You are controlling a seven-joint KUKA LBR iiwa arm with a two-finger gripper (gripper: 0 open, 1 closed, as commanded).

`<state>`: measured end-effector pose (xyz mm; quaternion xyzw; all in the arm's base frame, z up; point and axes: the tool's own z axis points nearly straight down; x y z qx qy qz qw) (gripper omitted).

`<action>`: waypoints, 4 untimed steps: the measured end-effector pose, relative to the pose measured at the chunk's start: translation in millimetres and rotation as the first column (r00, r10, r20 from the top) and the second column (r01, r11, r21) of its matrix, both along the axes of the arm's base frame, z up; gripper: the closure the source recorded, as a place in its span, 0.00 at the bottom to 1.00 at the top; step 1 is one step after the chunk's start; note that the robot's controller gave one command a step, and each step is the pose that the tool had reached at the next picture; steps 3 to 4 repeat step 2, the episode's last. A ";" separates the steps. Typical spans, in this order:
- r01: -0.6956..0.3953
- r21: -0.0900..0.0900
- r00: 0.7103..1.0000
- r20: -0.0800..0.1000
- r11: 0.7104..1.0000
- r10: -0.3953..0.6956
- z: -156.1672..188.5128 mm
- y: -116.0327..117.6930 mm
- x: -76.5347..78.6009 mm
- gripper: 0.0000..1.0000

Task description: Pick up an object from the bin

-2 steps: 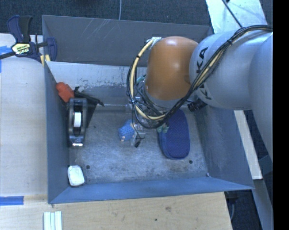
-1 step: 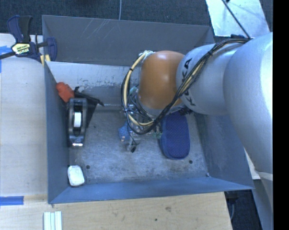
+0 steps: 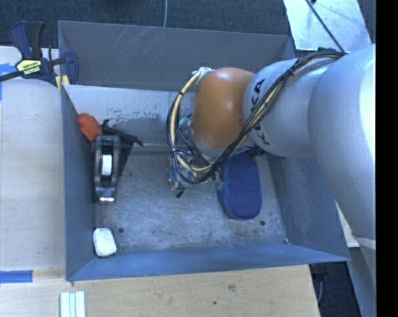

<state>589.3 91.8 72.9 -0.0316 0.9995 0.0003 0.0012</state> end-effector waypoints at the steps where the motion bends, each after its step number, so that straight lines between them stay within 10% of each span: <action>1: -0.032 -0.001 0.999 0.000 0.999 0.032 -2.3 -23.3 -8.0 1.00; 2: -0.008 0.000 1.000 0.004 1.000 0.008 155.4 -20.5 -5.9 1.00; 4: -0.008 0.000 1.000 0.004 1.000 0.008 155.4 -20.5 -5.9 1.00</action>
Offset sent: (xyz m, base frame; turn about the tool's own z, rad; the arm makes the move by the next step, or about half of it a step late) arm -0.0089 -0.0225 -0.0029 -0.0340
